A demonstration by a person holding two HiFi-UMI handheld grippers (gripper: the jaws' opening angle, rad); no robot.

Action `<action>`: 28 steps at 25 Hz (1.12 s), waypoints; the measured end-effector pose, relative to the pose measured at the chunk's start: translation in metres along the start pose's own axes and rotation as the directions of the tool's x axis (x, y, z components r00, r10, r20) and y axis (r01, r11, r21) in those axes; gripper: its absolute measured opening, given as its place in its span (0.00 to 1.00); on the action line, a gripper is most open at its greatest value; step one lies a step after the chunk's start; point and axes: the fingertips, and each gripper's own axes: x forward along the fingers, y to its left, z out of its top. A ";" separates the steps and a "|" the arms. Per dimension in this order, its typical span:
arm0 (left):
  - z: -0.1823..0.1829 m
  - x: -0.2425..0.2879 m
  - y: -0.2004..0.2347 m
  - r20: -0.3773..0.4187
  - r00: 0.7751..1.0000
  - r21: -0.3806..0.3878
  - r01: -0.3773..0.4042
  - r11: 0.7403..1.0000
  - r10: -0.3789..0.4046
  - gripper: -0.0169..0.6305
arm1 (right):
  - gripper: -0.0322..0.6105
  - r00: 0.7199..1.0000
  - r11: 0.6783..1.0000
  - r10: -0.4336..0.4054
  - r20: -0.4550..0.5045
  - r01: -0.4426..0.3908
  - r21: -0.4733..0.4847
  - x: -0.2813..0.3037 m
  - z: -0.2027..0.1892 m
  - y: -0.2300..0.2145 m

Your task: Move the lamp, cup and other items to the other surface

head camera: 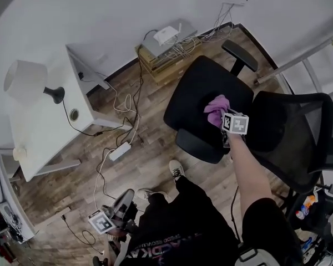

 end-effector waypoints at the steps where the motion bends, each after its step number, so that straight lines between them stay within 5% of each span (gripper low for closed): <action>1: -0.001 0.000 0.001 0.002 1.000 -0.004 -0.017 1.000 0.017 0.01 | 0.13 1.000 1.000 -0.012 -0.016 0.012 0.005 0.009 -0.005 -0.006; 12: -0.018 -0.004 0.014 0.013 0.993 -0.066 -0.115 0.991 0.117 0.01 | 0.17 0.987 0.996 -0.014 -0.157 0.027 0.081 0.071 -0.051 -0.030; 20: -0.019 -0.001 0.016 0.048 0.993 -0.077 -0.102 0.992 0.106 0.01 | 0.28 0.983 0.997 -0.007 -0.182 0.021 0.074 0.075 -0.057 -0.032; 22: -0.024 0.005 0.012 0.054 0.995 -0.078 -0.085 0.993 0.089 0.01 | 0.22 0.988 0.998 -0.029 -0.149 0.036 0.045 0.066 -0.046 -0.039; 24: -0.024 0.009 0.011 0.050 0.995 -0.058 -0.081 0.995 0.084 0.01 | 0.05 0.995 0.999 -0.036 -0.092 0.037 0.006 0.051 -0.024 -0.041; 28: -0.013 0.009 0.009 0.056 0.995 -0.015 -0.079 0.997 0.079 0.01 | 0.05 0.993 0.992 0.117 0.003 -0.117 -0.056 0.029 0.025 0.009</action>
